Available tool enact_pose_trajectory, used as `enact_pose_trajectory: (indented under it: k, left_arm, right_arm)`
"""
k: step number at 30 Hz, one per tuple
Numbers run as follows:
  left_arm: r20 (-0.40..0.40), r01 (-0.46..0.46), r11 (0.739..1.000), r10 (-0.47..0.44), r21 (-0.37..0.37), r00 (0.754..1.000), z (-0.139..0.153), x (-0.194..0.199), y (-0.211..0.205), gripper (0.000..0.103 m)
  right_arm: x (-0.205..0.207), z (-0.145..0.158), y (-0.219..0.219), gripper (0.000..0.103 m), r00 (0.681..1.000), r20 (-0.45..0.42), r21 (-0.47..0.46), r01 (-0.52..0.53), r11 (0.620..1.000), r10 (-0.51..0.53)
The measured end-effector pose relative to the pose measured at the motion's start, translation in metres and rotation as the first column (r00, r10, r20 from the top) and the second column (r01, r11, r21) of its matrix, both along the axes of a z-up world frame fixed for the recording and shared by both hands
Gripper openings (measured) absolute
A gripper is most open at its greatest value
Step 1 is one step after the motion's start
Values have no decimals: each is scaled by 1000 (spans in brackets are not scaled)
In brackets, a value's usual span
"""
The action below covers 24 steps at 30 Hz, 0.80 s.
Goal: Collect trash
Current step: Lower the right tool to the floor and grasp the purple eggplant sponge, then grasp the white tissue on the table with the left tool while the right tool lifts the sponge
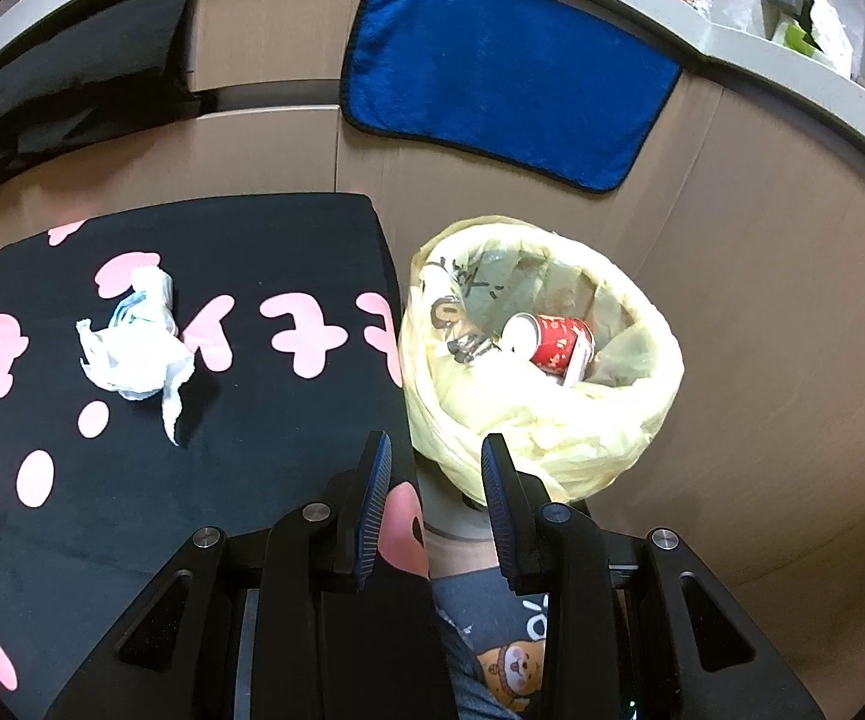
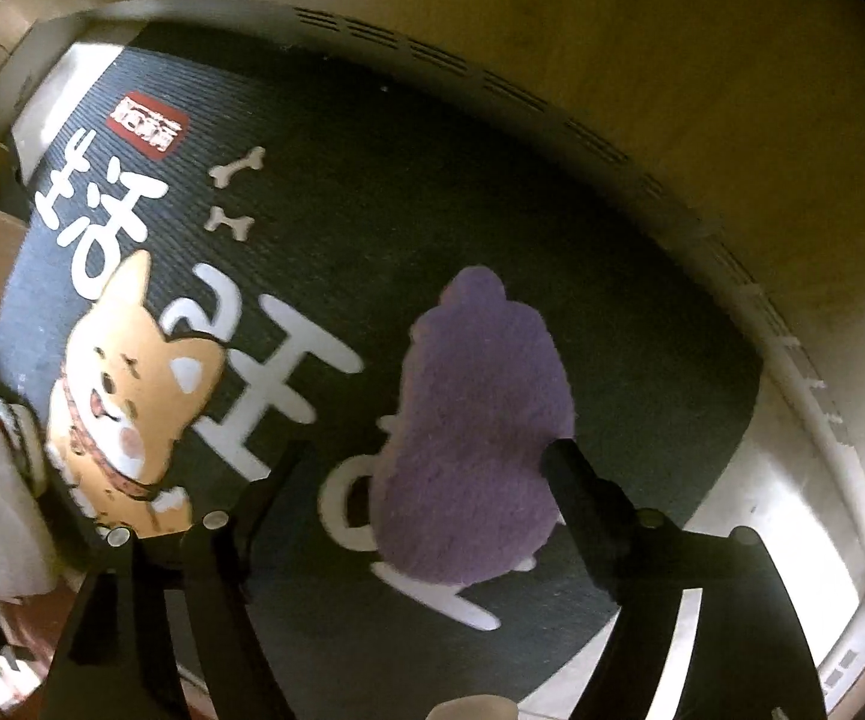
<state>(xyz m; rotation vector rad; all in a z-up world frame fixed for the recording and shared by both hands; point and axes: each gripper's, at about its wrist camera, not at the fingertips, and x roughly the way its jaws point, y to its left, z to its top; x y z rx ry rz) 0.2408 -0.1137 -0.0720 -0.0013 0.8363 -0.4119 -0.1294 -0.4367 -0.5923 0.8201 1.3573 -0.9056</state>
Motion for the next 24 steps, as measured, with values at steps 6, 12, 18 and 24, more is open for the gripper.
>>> enact_pose_trajectory:
  k: [6, 12, 18, 24]
  left_arm:
    - [1, -14, 1000, 14, 13, 1000, 2, 1, -2, 33]
    - [-8, -6, 1000, 6, 6, 1000, 1, -2, -3, 33]
    - [-15, -32, 999, 31, -34, 999, 0, -5, 14, 32]
    - [-2, -82, 993, 82, -86, 997, 5, -11, 48, 33]
  right_arm:
    - [-10, -11, -4, 77, 995, -86, -8, -60, 998, 59]
    - [-10, -16, -3, 37, 969, -193, 14, -151, 988, 151]
    - [12, 15, 9, 27, 956, -55, 77, -284, 956, 288]
    - [68, 120, 15, 27, 877, 254, 25, -428, 903, 409]
